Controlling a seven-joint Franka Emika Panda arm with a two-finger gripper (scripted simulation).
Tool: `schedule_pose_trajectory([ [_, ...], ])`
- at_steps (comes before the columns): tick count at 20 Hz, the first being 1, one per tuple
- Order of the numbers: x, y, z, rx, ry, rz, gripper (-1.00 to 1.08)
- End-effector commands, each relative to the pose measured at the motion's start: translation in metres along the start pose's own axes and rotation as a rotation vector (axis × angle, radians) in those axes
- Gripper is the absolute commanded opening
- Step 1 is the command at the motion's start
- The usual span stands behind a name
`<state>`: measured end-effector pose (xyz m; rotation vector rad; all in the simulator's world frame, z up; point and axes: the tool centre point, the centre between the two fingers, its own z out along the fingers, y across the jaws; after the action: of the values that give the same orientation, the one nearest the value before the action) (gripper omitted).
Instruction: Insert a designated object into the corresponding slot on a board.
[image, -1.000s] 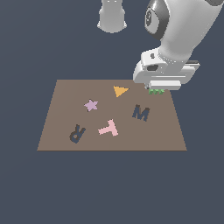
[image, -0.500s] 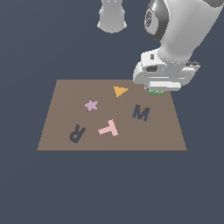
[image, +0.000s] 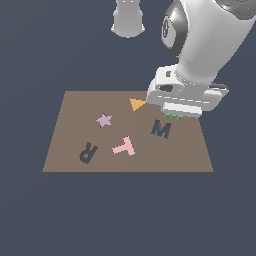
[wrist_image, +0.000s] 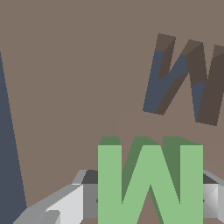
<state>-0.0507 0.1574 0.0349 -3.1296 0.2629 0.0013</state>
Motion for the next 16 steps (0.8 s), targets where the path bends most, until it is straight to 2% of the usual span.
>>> schedule_pose_trajectory([
  [1,0.018,0.007,-0.002,0.000,0.000,0.051,-1.00],
  [8,0.055,0.026,-0.005,0.000,0.000,0.158,-1.00],
  [16,0.069,0.034,-0.006,0.000,0.000,0.201,-1.00],
])
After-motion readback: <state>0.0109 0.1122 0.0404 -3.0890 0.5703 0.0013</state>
